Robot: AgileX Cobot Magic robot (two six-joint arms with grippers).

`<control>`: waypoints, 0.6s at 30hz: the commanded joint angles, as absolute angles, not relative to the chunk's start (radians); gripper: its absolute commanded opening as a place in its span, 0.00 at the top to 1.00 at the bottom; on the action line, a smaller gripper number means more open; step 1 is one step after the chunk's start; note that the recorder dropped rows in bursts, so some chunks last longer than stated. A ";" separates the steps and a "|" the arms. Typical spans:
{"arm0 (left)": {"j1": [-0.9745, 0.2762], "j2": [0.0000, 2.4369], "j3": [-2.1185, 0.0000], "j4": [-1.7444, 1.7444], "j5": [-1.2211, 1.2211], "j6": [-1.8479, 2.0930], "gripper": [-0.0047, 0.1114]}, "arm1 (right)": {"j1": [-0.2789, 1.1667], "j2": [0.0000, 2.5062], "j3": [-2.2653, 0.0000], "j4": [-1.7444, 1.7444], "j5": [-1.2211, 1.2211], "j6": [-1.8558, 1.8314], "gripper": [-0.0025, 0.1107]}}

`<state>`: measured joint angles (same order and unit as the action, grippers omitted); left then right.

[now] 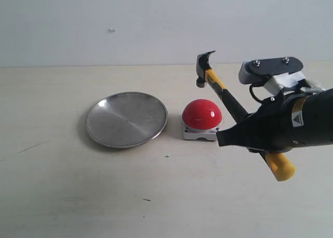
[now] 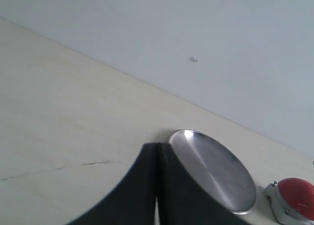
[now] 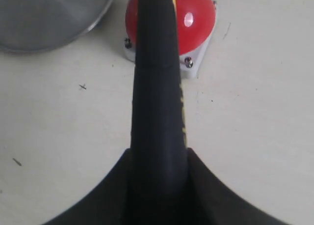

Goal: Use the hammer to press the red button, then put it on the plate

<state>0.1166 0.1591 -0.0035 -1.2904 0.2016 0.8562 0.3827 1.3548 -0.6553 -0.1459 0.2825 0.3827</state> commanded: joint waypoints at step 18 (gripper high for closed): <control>0.111 0.153 0.000 -1.289 0.206 0.860 0.96 | 0.385 1.446 -0.703 -0.103 0.381 0.252 0.98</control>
<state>0.1166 0.1591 -0.0035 -1.2904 0.2016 0.8562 0.3827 1.3889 -0.7142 -0.1102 0.3934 0.2954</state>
